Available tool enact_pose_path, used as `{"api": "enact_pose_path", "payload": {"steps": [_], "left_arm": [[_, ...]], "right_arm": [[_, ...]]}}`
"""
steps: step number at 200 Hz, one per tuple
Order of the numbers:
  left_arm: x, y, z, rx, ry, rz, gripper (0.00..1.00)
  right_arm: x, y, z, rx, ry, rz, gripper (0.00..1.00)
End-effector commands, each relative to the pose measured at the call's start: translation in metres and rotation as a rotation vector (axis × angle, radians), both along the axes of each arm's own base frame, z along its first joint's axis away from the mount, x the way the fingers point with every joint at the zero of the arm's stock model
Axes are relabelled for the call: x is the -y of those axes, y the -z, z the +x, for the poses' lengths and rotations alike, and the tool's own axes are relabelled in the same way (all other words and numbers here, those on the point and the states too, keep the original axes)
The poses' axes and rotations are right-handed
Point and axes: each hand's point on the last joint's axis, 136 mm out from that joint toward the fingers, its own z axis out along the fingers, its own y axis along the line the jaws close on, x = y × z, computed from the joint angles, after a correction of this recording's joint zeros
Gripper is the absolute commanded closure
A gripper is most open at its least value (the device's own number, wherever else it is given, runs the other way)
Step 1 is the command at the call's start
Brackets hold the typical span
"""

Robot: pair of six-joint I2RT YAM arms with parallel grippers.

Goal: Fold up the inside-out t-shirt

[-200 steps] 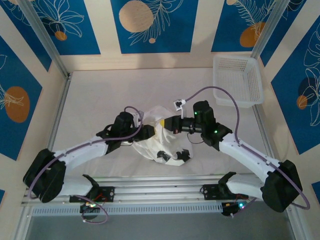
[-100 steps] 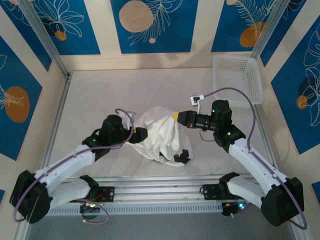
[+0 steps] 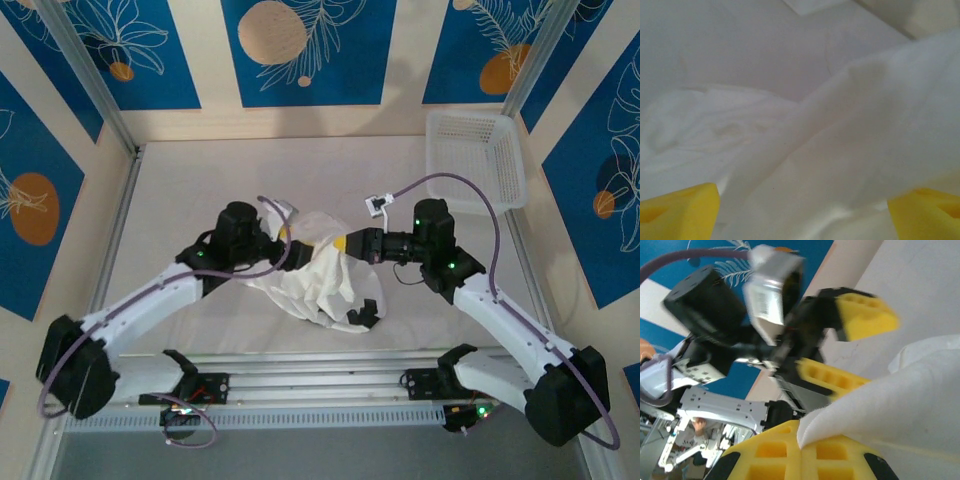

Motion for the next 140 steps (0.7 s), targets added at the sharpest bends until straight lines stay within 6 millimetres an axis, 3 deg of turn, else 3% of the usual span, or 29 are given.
{"api": "enact_pose_path", "payload": {"steps": [1, 14, 26, 34, 44, 59, 78, 99, 108, 120, 140], "left_arm": [[0.019, 0.002, -0.006, 0.018, 0.124, -0.025, 0.12], [0.02, 0.008, -0.002, 0.012, 0.113, -0.018, 0.13], [0.021, 0.009, 0.004, 0.011, 0.084, -0.025, 0.3], [0.022, 0.005, 0.005, 0.01, 0.074, -0.036, 0.54], [0.022, -0.005, 0.006, -0.002, 0.055, -0.072, 1.0], [0.025, -0.04, -0.002, -0.044, 0.065, -0.209, 1.0], [0.029, -0.084, -0.02, -0.126, 0.11, -0.381, 1.0], [0.023, -0.089, -0.026, -0.22, 0.074, -0.388, 1.0], [0.019, -0.084, -0.025, -0.239, 0.049, -0.371, 1.0], [0.014, -0.077, -0.026, -0.261, 0.024, -0.35, 1.0], [0.011, -0.065, -0.026, -0.284, 0.008, -0.335, 1.0]], "right_arm": [[-0.003, -0.014, -0.006, 0.039, -0.041, 0.007, 1.0], [-0.004, -0.014, -0.007, 0.039, -0.047, 0.006, 1.0], [-0.003, -0.01, -0.004, 0.031, -0.027, -0.005, 1.0], [-0.001, -0.007, 0.0, 0.027, -0.006, -0.014, 1.0], [0.004, 0.002, 0.009, 0.002, 0.044, -0.039, 1.0], [0.026, 0.027, 0.034, -0.077, 0.175, -0.089, 1.0], [0.057, 0.079, 0.063, -0.189, 0.276, -0.152, 1.0], [0.068, 0.138, 0.076, -0.21, 0.282, -0.343, 0.96], [0.066, 0.141, 0.076, -0.229, 0.267, -0.343, 0.9], [0.063, 0.13, 0.074, -0.216, 0.267, -0.289, 0.75], [0.077, 0.11, 0.07, -0.163, 0.399, -0.265, 0.63]]}}
